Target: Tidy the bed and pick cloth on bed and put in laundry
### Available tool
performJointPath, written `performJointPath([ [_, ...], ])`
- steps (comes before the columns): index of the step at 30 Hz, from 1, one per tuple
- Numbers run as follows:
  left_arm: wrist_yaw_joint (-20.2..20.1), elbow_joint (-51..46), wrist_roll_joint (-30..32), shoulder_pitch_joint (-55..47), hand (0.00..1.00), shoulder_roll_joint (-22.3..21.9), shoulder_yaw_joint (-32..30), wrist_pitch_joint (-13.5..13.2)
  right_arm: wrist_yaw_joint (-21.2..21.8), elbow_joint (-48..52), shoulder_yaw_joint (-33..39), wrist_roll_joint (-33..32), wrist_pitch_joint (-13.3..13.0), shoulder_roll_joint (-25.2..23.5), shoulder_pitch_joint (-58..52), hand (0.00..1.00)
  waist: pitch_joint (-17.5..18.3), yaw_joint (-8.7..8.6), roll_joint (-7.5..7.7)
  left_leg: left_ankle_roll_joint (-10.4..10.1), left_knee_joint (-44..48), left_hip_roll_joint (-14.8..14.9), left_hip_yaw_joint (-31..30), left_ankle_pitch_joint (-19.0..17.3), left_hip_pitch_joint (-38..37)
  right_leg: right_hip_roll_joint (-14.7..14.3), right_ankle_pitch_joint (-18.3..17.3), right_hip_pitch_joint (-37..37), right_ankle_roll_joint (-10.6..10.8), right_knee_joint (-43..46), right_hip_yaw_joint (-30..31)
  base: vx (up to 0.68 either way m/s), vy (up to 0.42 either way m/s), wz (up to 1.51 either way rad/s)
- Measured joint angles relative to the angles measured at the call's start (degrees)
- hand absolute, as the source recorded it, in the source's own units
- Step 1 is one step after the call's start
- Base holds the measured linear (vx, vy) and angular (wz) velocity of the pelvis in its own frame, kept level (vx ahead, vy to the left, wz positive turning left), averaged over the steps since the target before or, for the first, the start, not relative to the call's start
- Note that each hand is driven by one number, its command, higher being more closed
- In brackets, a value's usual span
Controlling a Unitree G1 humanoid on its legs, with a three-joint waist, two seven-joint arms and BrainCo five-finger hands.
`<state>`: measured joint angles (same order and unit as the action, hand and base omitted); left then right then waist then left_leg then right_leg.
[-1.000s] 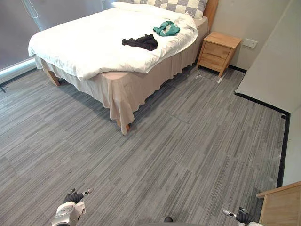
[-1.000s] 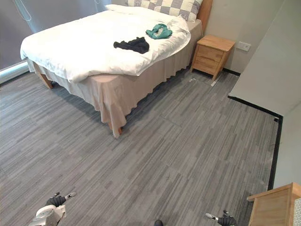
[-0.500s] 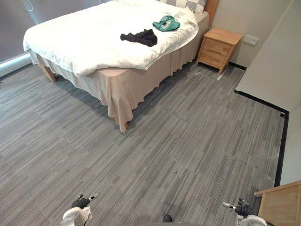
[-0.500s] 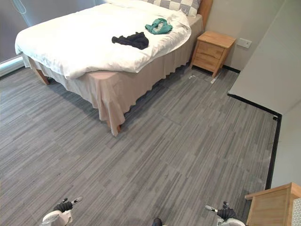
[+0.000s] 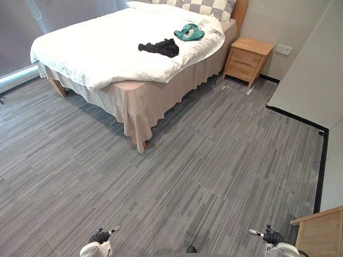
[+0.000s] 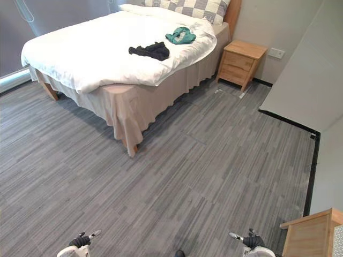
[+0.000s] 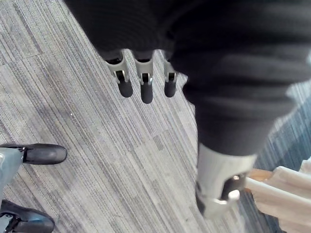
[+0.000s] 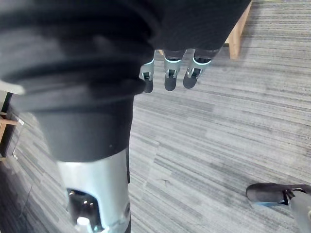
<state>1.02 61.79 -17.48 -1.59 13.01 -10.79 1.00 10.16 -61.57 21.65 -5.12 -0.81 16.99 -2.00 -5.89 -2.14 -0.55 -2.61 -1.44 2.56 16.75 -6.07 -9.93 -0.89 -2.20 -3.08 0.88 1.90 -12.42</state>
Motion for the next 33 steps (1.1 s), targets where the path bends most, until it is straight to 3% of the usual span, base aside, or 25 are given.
performJointPath([
  [2,0.1,0.0,0.0,0.3,0.0,-0.1,2.2,0.0,0.0,0.3,-1.3,0.1,-0.3,-1.4,-0.3,0.0,-2.0,-0.18,-0.15,1.5,0.7,0.4,0.3,-1.3,-0.5,2.2,-4.5,6.8,4.8,17.0,-0.9,-0.08,0.037,-0.01],
  [3,0.3,0.0,0.0,0.1,0.0,0.1,2.6,0.0,0.0,0.3,-1.8,0.1,-0.3,-2.0,-0.2,0.0,-2.5,-0.16,-0.06,1.5,0.7,0.5,0.7,-1.3,-0.8,3.1,-4.8,9.3,5.1,22.8,-1.3,-0.09,0.042,-0.07],
  [4,0.7,0.0,0.0,-0.4,0.0,0.7,3.0,0.0,0.0,0.3,-2.2,0.2,-0.6,-3.5,-0.4,0.0,-3.6,-0.25,0.54,1.6,0.6,0.1,1.2,-1.3,-2.4,6.4,-5.9,13.5,3.9,33.7,-3.4,-0.01,0.043,-0.08],
  [5,1.4,0.0,0.0,-1.4,0.0,1.2,2.8,0.0,0.0,-0.5,-2.2,0.5,-0.7,-4.4,-1.2,0.0,-3.8,-0.26,1.27,1.3,0.8,-0.1,1.1,-2.2,-3.9,8.7,-7.8,15.1,3.9,37.9,-4.9,0.04,0.039,-0.1],
  [8,1.5,0.0,0.6,-2.8,0.0,2.3,2.7,0.0,-0.1,-0.6,-2.3,0.6,-0.9,-5.1,-2.4,0.0,-4.0,-0.5,1.12,-0.1,2.9,2.2,1.0,-4.8,-5.1,8.1,-8.6,15.3,4.5,29.3,-4.9,0.21,-0.037,-0.09],
  [10,1.0,-0.3,1.7,-1.8,0.0,3.2,2.3,0.0,-0.1,-0.3,-2.8,0.4,-0.9,-5.2,-2.5,0.0,-4.2,-0.95,0.99,-1.8,3.4,4.5,0.6,-5.9,-5.0,5.9,-3.3,15.4,3.8,14.2,-4.9,0.36,-0.173,0.06],
  [11,1.0,-0.4,2.0,-1.0,0.0,3.1,0.7,0.0,-0.1,-0.1,-2.8,0.0,-0.8,-5.2,-2.5,0.0,-4.8,-1.13,1.47,-3.2,3.6,5.4,0.2,-6.8,-5.3,5.6,2.0,15.8,4.0,5.4,-4.9,0.36,-0.219,0.09],
  [13,0.9,-0.4,2.8,-0.7,0.0,3.0,-0.1,0.0,-0.2,0.0,-2.7,0.1,-0.5,-5.4,-3.0,0.0,-5.2,-1.35,2.19,-5.7,3.7,6.3,0.0,-8.8,-6.7,6.7,5.5,18.2,4.7,2.1,-4.0,0.37,-0.278,0.13],
  [14,0.7,-0.3,3.0,-0.7,0.0,2.5,-1.2,-0.1,-0.6,-0.1,-2.5,0.1,-0.5,-5.3,-3.7,0.0,-5.6,-1.47,1.83,-7.0,4.7,7.7,-0.2,-11.3,-8.7,7.2,7.9,19.0,3.1,5.8,-4.3,0.52,-0.388,0.15],
  [15,0.7,-0.3,3.5,-1.1,0.0,1.9,-1.9,-0.2,-0.8,0.0,-2.3,0.1,-0.4,-5.1,-3.9,0.0,-5.4,-1.82,0.14,-5.8,5.7,9.9,-0.1,-13.1,-9.4,6.1,8.5,20.3,1.0,11.2,-4.8,0.47,-0.349,0.21],
  [16,0.4,-0.3,3.7,-1.5,0.0,1.6,-2.1,-0.3,-0.8,0.2,-2.3,0.1,-0.4,-5.0,-4.4,0.0,-4.2,-2.17,-1.24,-4.5,7.0,11.7,-0.2,-13.9,-9.4,5.0,4.8,22.3,-1.6,16.5,-5.8,0.55,-0.354,-0.03],
  [17,-0.1,-0.4,3.4,-2.0,0.0,1.5,-3.2,-0.6,-0.7,0.0,-2.1,0.2,-0.1,-5.5,-4.1,0.0,-3.8,-1.39,-1.57,-4.3,12.7,13.0,-0.7,-11.4,-8.1,4.4,0.2,23.8,-4.2,21.2,-5.4,0.57,-0.407,-0.29],
  [18,-0.2,-0.4,3.1,-1.8,0.0,0.7,-3.9,-0.6,-0.2,0.1,-2.0,0.7,-0.1,-5.4,-3.2,0.0,-4.1,-1.07,-2.48,-4.5,25.6,15.8,-2.1,-7.1,-2.8,2.8,-2.7,22.4,-5.4,22.0,-5.3,0.71,-0.474,-0.37],
  [19,-0.3,-0.3,3.1,-2.0,0.0,0.2,-3.9,-0.6,0.1,0.2,-2.0,0.8,-0.2,-5.2,-3.1,0.0,-4.6,-1.08,-3.2,-2.4,34.5,17.5,-3.3,-3.6,0.7,1.5,-3.9,20.1,-5.7,20.6,-5.1,0.58,-0.383,-0.25],
  [20,-0.3,-0.3,3.3,-2.0,0.0,-0.5,-3.9,-0.7,0.1,0.0,-2.2,1.6,-0.2,-4.8,-3.0,0.0,-5.2,-1.07,-3.83,-2.6,44.5,19.1,-5.0,-3.9,4.9,-0.4,-4.4,16.7,-6.2,18.1,-4.7,0.61,-0.28,-0.11],
  [21,-0.5,-0.4,3.4,-2.6,0.0,-1.1,-3.9,-0.7,0.1,-0.4,-3.0,3.0,-0.2,-4.8,-2.7,0.0,-5.9,-0.8,-4.01,-4.2,55.0,18.1,-7.3,-6.2,9.8,-2.0,-5.5,10.5,-7.4,14.1,-3.9,0.61,-0.216,-0.23],
  [23,-1.5,-0.9,3.3,-3.6,0.0,-1.9,-3.9,-1.3,0.2,-0.6,-4.0,3.0,-0.8,-4.8,-2.4,0.0,-7.0,-0.2,-2.38,-3.1,58.3,13.7,-7.2,-8.7,15.7,-2.1,-6.7,2.8,-7.4,10.2,-2.5,0.64,-0.214,-0.35],
  [25,-2.6,-1.6,3.2,-4.8,0.0,-3.4,-3.7,-2.2,0.0,-0.2,-3.9,3.0,-1.6,-4.0,-1.7,0.0,-7.3,2.19,-1.76,-1.5,50.1,10.0,-0.1,-9.1,22.4,-2.0,-8.2,-3.6,-6.8,5.5,-0.8,0.56,-0.169,-0.46],
  [26,-2.6,-1.7,3.2,-4.8,0.0,-3.7,-3.7,-2.4,0.0,-0.1,-4.0,3.0,-1.6,-3.7,-1.6,0.0,-7.3,2.31,-1.56,-1.2,46.5,9.2,1.8,-8.9,23.5,-1.9,-8.8,-4.7,-6.6,4.5,-0.8,0.49,-0.097,-0.13],
  [27,-2.6,-1.6,2.6,-5.1,0.0,-4.1,-3.3,-2.7,-0.1,-0.1,-4.4,3.0,-1.8,-3.1,-1.5,0.0,-6.4,2.15,-1.36,-1.1,34.3,7.0,8.8,-6.4,25.2,-1.9,-9.9,-6.4,-6.1,2.4,-1.6,0.51,-0.09,0.18],
  [28,-2.5,-1.7,2.5,-5.2,0.0,-4.5,-3.3,-2.9,-0.2,0.2,-4.3,3.0,-1.9,-2.7,-1.7,0.0,-6.1,2.09,-1.73,0.3,25.9,5.9,15.3,-4.0,25.8,-2.2,-10.5,-8.2,-5.6,0.7,-2.6,0.67,-0.085,0.35],
  [29,-2.5,-1.8,2.4,-5.2,0.0,-4.7,-2.8,-3.0,-0.4,0.4,-4.1,3.0,-1.9,-2.4,-1.8,0.0,-5.9,2.09,-1.74,3.7,20.6,4.7,21.3,-2.2,26.4,-2.6,-12.0,-9.7,-5.2,0.4,-3.6,0.71,-0.042,0.49],
  [31,-2.4,-2.6,1.5,-6.1,0.0,-5.1,-2.7,-2.3,-1.1,2.2,-4.1,3.1,-2.3,-2.1,-1.9,0.0,-4.1,2.4,-1.52,13.8,18.2,0.7,25.6,-1.5,26.8,-3.1,-17.6,-10.5,0.3,8.2,-7.3,0.81,-0.023,0.3],
  [32,-2.3,-2.4,1.5,-6.4,0.0,-5.2,-2.4,-1.8,-1.2,2.1,-4.2,3.2,-2.5,-1.8,-1.7,0.0,-3.4,2.62,-2.32,15.8,17.5,0.6,25.5,-0.5,26.2,-3.6,-18.9,-9.1,2.3,13.5,-8.0,0.75,-0.018,0.35],
  [33,-2.2,-1.1,1.6,-5.5,0.0,-4.1,-2.0,-0.9,-1.5,1.8,-4.2,4.3,-2.7,-3.3,0.1,0.0,-2.6,2.2,0.22,17.7,17.5,-1.4,23.6,0.2,25.6,-0.1,-19.8,-4.2,3.8,27.2,-9.0,0.59,-0.017,0.59],
])
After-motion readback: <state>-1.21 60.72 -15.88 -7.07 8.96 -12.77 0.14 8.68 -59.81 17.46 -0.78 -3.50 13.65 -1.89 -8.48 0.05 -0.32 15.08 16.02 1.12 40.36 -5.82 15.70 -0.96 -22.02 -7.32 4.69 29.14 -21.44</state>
